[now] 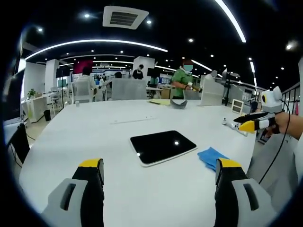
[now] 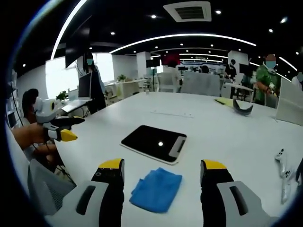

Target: Wipe the mirror surface with the cleaning cloth until all visible marks leave the cleaned area.

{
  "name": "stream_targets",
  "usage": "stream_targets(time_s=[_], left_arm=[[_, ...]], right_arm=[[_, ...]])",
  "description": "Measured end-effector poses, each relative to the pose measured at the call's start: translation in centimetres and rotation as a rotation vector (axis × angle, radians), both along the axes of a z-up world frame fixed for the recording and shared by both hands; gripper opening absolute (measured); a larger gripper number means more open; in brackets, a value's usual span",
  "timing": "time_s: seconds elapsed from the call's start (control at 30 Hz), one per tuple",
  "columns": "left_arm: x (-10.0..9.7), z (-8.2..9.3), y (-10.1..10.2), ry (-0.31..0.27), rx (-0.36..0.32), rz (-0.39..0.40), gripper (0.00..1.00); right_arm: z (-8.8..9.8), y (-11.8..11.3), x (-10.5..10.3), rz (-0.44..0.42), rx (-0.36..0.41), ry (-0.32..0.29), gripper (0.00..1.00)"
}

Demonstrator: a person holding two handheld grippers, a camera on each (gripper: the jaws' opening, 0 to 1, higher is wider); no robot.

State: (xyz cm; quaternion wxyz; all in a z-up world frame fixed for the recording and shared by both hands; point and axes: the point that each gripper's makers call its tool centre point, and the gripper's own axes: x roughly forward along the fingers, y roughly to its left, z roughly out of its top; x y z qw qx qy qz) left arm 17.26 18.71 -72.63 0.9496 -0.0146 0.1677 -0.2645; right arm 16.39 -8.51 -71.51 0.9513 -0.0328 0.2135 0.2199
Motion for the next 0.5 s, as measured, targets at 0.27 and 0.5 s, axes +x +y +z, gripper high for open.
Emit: stream_targets(time_s=[0.27,0.5], left_arm=[[-0.07,-0.05,-0.01,0.002,0.002,-0.004,0.99],[0.04,-0.01,-0.38,0.001,-0.002,-0.012,0.99]], right_arm=[[0.01,-0.05,-0.02,0.000,-0.004,-0.003,0.63],[0.03,0.09,0.05,0.002,-0.004,-0.003,0.63]])
